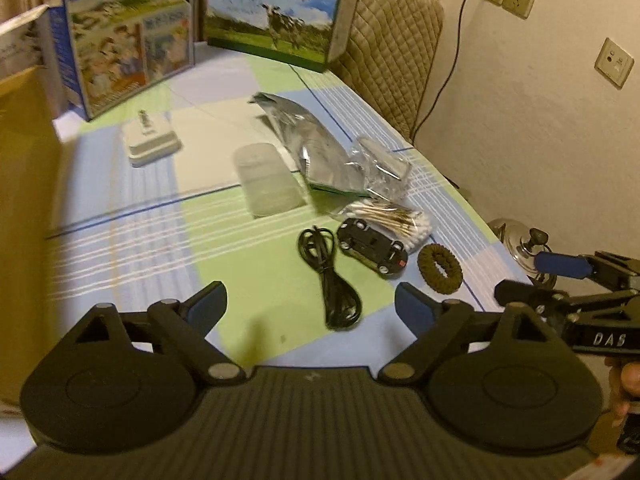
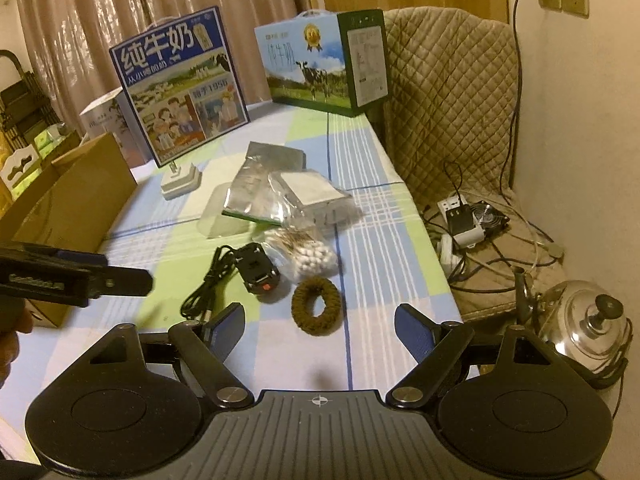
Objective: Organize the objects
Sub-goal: 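Move the left tool to the black cable while the right tool moves to the brown hair tie, then grasp the black cable with the left tool while the right tool grasps the brown hair tie, then carry the cable with the left tool while the right tool carries the hair tie to the cardboard box, then open the left tool over the box while the right tool drops the hair tie inside, then move the left tool to the black toy car while the right tool moves to the cotton swab bag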
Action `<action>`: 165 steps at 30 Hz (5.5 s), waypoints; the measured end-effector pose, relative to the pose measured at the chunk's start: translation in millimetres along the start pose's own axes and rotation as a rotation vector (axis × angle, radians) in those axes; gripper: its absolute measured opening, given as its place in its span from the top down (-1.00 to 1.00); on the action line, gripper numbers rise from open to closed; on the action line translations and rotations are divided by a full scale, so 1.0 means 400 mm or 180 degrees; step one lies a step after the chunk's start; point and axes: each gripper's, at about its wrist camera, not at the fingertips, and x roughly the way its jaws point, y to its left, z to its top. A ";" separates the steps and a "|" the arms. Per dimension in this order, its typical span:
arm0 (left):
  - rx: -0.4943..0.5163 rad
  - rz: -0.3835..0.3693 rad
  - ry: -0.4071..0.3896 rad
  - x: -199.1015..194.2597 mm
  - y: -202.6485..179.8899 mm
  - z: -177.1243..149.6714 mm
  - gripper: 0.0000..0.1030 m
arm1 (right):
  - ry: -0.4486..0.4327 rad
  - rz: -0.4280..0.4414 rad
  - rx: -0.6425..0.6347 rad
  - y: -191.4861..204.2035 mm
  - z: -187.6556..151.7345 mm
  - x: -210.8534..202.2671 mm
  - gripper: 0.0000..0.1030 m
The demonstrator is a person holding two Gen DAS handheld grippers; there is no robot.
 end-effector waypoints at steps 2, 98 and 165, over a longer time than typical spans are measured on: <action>0.0002 -0.0034 0.0015 0.026 -0.006 0.004 -0.60 | 0.0027 0.0005 -0.0004 -0.004 0.001 0.019 -0.55; -0.0492 0.0929 -0.0512 -0.641 0.391 -0.130 0.79 | -0.0262 0.0902 -0.1141 0.688 0.085 -0.129 0.68; -0.0949 0.1056 -0.0646 -0.647 0.563 -0.139 -0.48 | -0.0128 0.1150 -0.0468 0.712 0.161 0.010 -0.23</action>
